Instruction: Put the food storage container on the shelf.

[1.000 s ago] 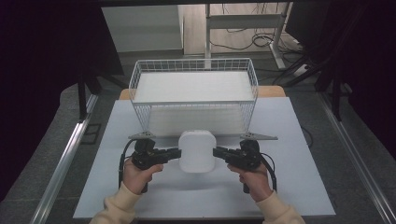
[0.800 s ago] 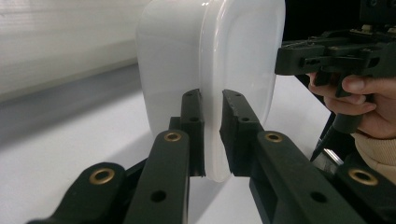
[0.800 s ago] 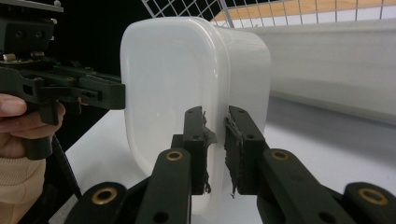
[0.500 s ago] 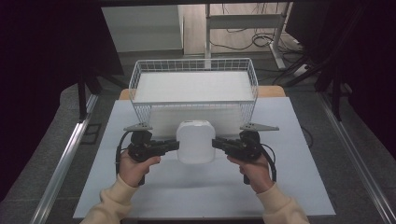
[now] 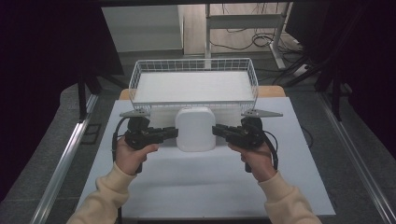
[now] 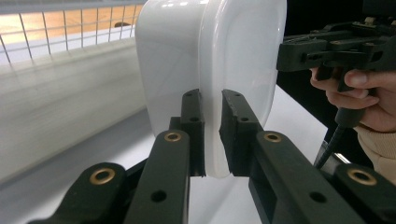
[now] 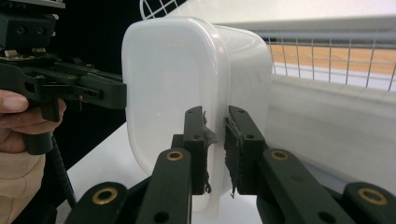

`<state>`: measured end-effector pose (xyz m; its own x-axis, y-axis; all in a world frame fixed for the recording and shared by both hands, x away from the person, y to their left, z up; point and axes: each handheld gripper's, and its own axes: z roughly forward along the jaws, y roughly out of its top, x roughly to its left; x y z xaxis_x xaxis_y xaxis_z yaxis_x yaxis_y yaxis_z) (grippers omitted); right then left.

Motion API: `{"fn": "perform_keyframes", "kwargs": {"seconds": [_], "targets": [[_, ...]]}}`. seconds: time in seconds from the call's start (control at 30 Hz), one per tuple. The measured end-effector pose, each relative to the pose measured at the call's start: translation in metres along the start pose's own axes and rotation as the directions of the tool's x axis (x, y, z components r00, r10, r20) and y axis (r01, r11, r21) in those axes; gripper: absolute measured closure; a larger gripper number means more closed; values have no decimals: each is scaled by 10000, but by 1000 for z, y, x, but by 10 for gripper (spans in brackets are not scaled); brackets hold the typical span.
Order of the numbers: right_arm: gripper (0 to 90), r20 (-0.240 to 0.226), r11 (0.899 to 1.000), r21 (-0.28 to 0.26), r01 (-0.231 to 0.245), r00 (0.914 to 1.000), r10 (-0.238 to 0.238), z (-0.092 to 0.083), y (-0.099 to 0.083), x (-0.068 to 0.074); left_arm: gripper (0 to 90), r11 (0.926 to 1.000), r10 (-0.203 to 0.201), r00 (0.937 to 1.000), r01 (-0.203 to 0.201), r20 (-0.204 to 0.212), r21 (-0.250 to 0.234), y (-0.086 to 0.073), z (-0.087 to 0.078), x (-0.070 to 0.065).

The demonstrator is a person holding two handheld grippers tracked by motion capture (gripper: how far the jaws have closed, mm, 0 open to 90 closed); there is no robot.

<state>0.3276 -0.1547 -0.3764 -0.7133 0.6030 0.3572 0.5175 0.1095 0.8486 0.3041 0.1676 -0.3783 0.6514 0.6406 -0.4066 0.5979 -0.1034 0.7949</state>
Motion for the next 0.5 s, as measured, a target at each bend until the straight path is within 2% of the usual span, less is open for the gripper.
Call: {"fn": "perform_keyframes", "kwargs": {"seconds": [0.5], "targets": [[790,44,9988,-291,403,9992,-402,-4,36,8,804,9988,244,9997,-246,-45,-418,32,-14,-3]]}}
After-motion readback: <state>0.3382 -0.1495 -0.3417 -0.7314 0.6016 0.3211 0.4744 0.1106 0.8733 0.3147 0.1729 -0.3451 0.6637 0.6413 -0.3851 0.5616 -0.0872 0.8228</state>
